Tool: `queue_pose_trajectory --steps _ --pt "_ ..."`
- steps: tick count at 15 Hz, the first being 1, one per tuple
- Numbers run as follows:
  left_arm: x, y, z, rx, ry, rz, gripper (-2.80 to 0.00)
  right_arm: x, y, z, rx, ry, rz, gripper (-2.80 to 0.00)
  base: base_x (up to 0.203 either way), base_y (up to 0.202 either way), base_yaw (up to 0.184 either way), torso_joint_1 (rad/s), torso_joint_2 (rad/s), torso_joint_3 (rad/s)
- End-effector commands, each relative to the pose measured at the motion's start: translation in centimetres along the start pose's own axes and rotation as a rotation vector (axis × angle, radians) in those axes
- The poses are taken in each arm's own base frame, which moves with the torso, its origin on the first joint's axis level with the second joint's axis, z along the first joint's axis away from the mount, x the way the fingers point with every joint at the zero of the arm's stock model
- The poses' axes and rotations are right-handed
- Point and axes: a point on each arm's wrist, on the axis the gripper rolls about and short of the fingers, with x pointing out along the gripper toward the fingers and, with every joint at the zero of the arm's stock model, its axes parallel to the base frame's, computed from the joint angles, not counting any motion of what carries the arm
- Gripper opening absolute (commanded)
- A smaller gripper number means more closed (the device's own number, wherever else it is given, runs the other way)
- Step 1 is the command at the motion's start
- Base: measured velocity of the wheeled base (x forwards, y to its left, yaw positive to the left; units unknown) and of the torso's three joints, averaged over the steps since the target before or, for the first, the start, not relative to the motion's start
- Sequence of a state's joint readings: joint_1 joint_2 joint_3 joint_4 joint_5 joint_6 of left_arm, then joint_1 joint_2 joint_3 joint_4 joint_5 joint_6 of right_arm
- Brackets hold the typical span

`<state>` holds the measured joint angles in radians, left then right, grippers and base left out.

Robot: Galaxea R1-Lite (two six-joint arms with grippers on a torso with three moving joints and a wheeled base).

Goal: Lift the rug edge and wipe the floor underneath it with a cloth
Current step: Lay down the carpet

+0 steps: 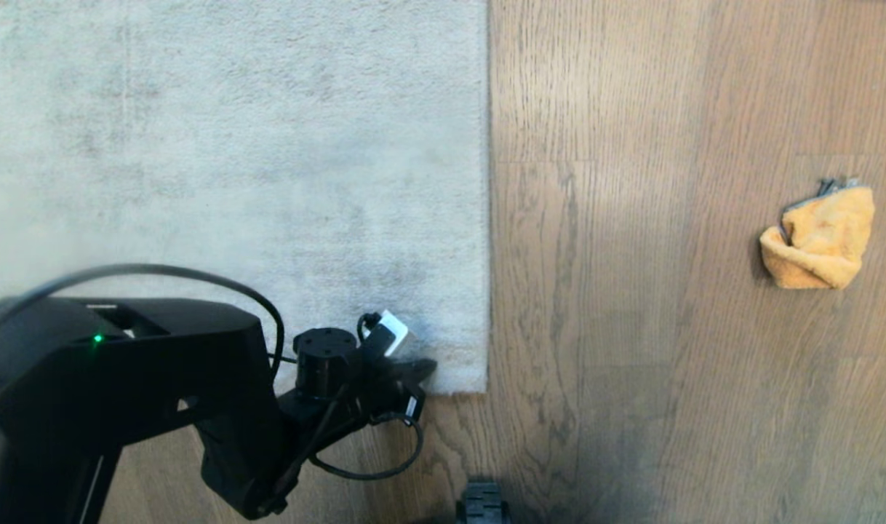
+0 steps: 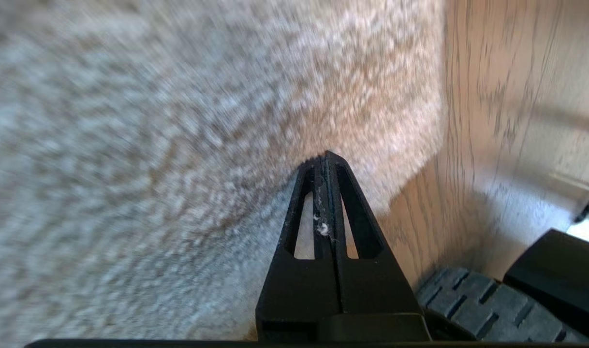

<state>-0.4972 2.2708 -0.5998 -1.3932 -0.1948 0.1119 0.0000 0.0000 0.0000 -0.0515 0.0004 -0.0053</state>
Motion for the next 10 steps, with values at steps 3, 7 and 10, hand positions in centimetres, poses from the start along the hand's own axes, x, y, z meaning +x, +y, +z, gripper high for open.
queue_pose_trajectory --steps 3,7,10 --pt "-0.6 -0.2 2.0 0.008 -0.061 -0.007 -2.80 0.0 0.0 0.0 -0.001 0.001 0.000 -2.80 0.000 0.000 0.000 0.000 0.00 0.000" --pt "-1.3 -0.2 3.5 0.002 -0.107 -0.003 -2.80 0.0 0.0 0.0 -0.001 0.001 0.000 -2.80 0.000 0.000 0.000 0.000 0.00 0.000" --pt "-2.1 -0.3 4.4 -0.001 -0.129 -0.004 -2.80 0.0 0.0 0.0 -0.001 0.001 0.000 -2.80 0.000 0.000 0.000 0.000 0.00 0.000"
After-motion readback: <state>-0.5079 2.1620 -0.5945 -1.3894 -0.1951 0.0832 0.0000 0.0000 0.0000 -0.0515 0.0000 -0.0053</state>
